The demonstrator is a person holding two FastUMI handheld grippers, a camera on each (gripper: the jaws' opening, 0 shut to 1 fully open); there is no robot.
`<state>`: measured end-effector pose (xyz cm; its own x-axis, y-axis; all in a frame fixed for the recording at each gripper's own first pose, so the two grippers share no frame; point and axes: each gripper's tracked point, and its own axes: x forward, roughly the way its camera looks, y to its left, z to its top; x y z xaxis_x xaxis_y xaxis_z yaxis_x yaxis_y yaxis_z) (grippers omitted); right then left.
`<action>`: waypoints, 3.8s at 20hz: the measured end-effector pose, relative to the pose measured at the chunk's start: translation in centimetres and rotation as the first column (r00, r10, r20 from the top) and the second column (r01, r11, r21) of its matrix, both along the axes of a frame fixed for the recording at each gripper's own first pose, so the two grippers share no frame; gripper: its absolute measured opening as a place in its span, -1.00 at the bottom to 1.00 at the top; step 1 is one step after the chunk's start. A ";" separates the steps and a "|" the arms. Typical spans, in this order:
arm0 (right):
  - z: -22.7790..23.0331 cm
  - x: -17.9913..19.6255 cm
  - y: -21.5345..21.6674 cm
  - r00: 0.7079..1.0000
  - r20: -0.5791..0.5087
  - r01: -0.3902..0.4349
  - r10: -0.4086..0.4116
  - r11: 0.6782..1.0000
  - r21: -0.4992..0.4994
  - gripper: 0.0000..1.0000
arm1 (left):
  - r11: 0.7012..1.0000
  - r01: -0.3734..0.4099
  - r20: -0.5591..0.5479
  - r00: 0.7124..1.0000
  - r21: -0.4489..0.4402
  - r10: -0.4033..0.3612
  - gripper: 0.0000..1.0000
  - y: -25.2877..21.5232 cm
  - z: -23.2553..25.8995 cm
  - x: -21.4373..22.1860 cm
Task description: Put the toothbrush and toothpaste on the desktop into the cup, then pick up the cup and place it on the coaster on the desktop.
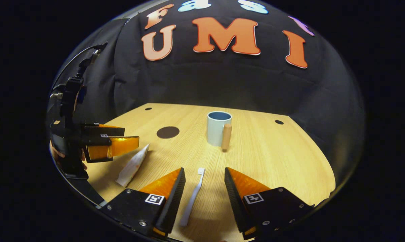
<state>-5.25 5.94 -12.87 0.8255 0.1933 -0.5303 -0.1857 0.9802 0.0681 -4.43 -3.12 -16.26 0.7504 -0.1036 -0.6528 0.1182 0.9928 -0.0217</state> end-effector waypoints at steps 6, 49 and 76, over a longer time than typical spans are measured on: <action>-2.9 -1.0 1.4 0.990 -0.138 -0.038 0.034 0.999 -0.025 0.22 | 0.999 0.015 -0.130 0.991 0.033 -0.011 0.96 0.6 -2.8 -2.2; 12.3 13.8 -0.4 0.967 0.240 0.021 -0.085 0.965 0.260 -0.90 | 0.995 -0.028 -0.171 0.985 -0.093 0.012 -0.24 -0.1 -5.4 -1.2; 8.4 28.0 -2.3 0.898 0.376 0.103 -0.228 0.940 0.325 -0.90 | 0.986 -0.075 -0.068 0.996 -0.152 0.065 -0.30 0.7 -1.1 -0.4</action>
<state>22.75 3.69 -4.50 0.9880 0.1275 -0.0872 -0.0949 0.9467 0.3079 -4.84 -2.39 -17.39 0.7175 -0.1557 -0.6789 0.0424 0.9826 -0.1806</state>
